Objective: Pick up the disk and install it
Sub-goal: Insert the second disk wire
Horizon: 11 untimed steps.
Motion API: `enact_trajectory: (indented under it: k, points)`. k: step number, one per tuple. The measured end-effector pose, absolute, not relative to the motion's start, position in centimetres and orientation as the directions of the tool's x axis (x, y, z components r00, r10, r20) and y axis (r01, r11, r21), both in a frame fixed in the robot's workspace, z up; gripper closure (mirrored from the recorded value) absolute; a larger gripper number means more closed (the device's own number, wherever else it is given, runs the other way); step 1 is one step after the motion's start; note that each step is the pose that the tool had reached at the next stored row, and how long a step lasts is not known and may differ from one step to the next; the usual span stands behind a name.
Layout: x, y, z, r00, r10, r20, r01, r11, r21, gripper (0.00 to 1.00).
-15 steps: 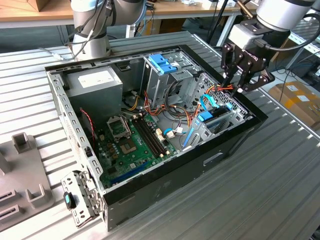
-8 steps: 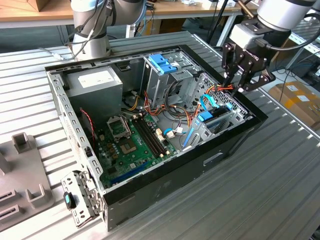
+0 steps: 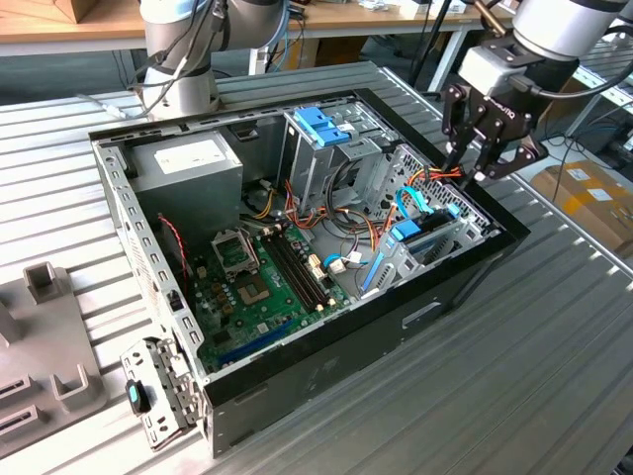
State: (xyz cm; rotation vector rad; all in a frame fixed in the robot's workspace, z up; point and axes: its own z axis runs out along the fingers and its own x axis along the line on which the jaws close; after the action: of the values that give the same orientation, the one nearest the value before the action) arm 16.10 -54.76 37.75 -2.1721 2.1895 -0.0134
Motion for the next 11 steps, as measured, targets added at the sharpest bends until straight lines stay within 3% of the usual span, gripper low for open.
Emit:
enact_trajectory:
  k: [11]
  points:
    - [18.1, -54.7, 37.7, 0.037, -0.999, -0.035, -0.998, -0.036, -0.047, 0.58]
